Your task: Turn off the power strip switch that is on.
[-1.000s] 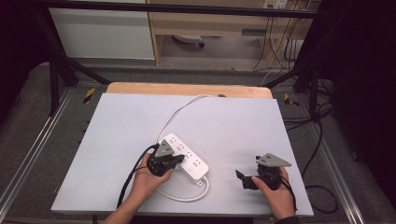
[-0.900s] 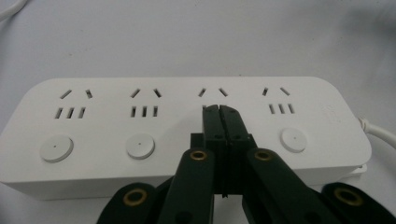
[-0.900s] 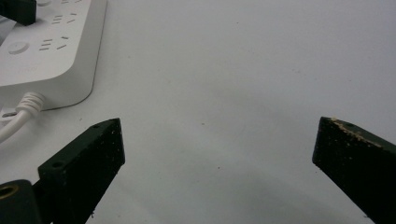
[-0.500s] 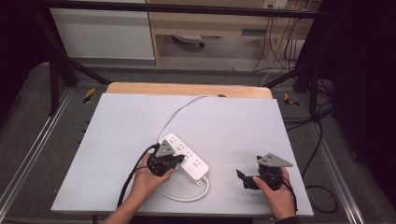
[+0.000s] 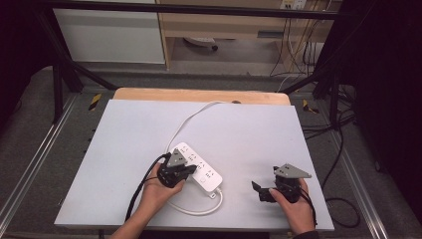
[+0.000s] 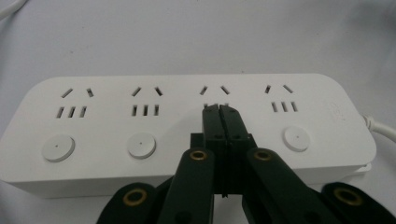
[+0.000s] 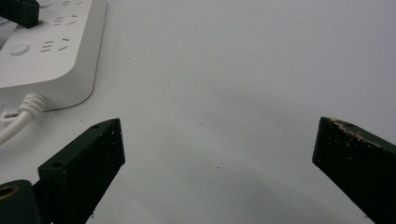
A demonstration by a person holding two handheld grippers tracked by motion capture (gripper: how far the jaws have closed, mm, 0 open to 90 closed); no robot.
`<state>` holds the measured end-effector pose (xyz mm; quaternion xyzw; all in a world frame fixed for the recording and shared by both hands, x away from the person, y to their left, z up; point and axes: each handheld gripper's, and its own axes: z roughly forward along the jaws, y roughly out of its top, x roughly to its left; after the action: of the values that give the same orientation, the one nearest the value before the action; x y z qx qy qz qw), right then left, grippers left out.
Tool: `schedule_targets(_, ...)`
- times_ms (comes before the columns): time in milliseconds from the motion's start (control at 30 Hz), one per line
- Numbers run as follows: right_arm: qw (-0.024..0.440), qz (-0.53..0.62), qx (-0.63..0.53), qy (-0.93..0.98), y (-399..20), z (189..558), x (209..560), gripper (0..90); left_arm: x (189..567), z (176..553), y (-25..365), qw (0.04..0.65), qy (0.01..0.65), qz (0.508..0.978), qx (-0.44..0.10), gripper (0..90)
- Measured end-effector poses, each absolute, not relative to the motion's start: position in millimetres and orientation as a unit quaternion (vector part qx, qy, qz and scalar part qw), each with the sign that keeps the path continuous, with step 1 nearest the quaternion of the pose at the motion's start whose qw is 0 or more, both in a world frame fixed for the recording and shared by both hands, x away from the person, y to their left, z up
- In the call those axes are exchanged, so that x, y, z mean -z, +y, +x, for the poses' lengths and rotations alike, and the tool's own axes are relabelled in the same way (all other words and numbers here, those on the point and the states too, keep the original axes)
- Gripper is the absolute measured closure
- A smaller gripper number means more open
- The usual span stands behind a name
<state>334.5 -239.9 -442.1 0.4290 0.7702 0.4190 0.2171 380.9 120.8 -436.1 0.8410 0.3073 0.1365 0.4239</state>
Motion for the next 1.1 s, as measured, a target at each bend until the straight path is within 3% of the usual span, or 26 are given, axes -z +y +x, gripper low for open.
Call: schedule_targets(1100, 0.217, 0.428, -0.421, 0.770, -240.3, 334.7, 441.7, 2.9, 437.1, 381.4, 122.7, 0.432, 0.309, 0.837, -0.132, 90.0)
